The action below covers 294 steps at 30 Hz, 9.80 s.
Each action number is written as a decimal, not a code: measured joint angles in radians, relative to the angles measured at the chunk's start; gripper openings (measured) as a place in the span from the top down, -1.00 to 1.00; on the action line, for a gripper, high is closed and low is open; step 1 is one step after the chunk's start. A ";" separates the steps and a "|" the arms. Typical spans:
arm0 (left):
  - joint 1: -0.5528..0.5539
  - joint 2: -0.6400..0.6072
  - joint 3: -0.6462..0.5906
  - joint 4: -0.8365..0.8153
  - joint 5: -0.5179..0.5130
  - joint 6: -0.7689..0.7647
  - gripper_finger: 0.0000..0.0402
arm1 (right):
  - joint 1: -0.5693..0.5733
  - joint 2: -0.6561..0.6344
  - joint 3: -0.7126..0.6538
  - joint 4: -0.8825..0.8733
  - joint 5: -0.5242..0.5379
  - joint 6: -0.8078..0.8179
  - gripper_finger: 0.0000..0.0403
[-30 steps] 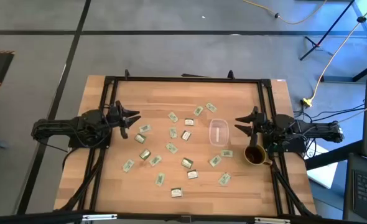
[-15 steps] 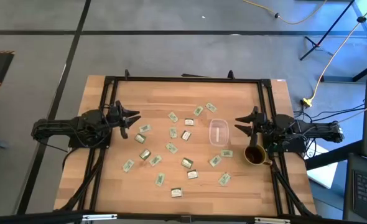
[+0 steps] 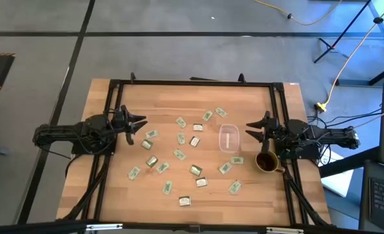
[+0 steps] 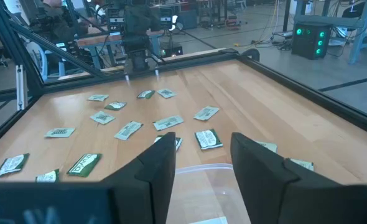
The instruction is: Pick and place items into bin
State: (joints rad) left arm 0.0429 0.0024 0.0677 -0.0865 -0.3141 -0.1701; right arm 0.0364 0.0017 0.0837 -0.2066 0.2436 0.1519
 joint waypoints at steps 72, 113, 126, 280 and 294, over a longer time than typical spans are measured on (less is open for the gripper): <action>0.000 0.000 0.000 0.000 -0.007 0.000 0.47 | 0.071 1.091 1.191 -0.817 -0.137 -0.121 0.22; 0.000 0.000 0.000 0.000 -0.007 -0.001 0.47 | 0.272 1.548 0.906 -0.810 -0.141 0.603 0.22; 0.000 0.000 0.000 0.000 -0.007 0.000 0.47 | 0.229 1.548 0.791 -0.626 -0.264 0.493 0.22; 0.000 0.000 0.000 0.000 -0.007 -0.001 0.47 | 0.409 1.475 0.909 -0.323 -0.166 0.104 0.52; 0.000 0.000 0.000 0.005 -0.007 -0.001 0.47 | 0.416 1.714 0.908 -0.337 -0.169 0.026 -0.01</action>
State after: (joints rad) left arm 0.0429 0.0025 0.0677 -0.0818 -0.3209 -0.1707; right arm 0.4521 1.7159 0.9916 -0.5439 0.0743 0.1777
